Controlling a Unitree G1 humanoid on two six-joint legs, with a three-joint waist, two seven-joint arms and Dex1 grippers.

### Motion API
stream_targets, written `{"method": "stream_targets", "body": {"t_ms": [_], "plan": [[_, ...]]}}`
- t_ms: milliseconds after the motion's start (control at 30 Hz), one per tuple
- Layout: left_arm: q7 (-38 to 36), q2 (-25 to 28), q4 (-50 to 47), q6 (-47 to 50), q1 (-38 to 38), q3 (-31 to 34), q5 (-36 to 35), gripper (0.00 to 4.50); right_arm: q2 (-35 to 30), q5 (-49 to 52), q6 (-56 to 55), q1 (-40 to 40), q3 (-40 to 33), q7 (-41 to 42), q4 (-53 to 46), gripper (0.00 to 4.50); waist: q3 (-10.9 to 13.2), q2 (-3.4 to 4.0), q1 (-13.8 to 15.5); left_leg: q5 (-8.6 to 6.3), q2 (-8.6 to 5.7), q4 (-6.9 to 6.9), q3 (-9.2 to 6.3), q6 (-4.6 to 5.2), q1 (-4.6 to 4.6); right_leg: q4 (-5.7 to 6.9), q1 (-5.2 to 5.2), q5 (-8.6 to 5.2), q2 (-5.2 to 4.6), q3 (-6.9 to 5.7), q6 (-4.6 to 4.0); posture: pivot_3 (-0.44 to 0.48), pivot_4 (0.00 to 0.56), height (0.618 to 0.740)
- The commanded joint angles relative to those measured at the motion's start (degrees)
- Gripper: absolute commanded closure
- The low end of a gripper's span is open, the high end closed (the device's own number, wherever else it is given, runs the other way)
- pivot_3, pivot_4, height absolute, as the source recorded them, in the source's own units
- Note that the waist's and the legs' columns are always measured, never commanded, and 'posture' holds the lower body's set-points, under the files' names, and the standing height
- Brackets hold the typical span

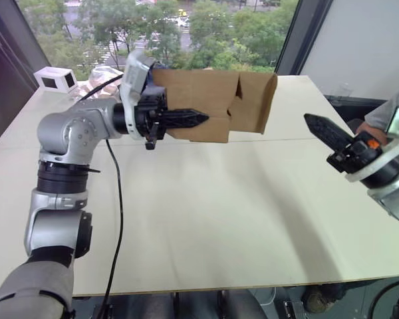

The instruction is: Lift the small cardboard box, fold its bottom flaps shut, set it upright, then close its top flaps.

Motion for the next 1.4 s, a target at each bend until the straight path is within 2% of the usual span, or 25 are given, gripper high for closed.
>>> {"method": "stream_targets", "body": {"t_ms": [33,233,433,1033,1400], "plan": [[-0.05,0.59,-1.68,0.38,-0.74,1.20,-1.35,4.50,0.79,-8.27,-1.82,-4.30,5.66,4.18,2.28,4.44,0.01,0.02,0.11,0.00,0.01,-0.01,-0.01,0.00,0.00,0.01,-0.01,0.00,0.03,0.00,0.00,0.000,0.150,0.740],[-0.21,0.27,-2.50,1.35,-0.55,0.62,-1.92,4.50,4.93,-11.16,-1.06,-9.35,9.47,8.25,3.53,4.44,0.02,0.04,0.44,0.00,0.03,0.00,-0.03,0.00,-0.05,0.02,-0.03,0.00,0.02,-0.02,-0.01,0.000,0.150,0.740],[0.04,0.08,-2.17,1.32,-0.34,0.23,-1.86,4.50,8.67,-9.89,1.01,-12.10,10.10,9.23,1.70,4.44,0.02,0.04,0.39,0.00,-0.02,0.04,-0.04,0.00,-0.06,0.03,-0.03,0.00,-0.05,-0.03,0.00,0.000,0.150,0.740],[0.80,-0.65,-1.11,0.74,-0.39,0.24,-1.29,4.50,12.76,-9.12,3.94,-10.89,8.27,5.55,-2.93,4.44,0.02,0.04,0.35,0.00,-0.02,0.04,-0.04,0.00,-0.06,0.05,-0.03,0.00,-0.08,-0.03,0.00,0.000,0.150,0.740],[2.93,-1.61,1.69,-0.50,-1.46,0.94,-0.63,4.50,13.27,-1.83,6.30,-8.41,7.71,3.76,-9.67,4.44,0.02,0.04,0.32,0.00,-0.01,0.04,-0.05,0.00,-0.06,0.06,-0.04,0.00,-0.08,-0.03,0.00,0.000,0.150,0.740]]}}
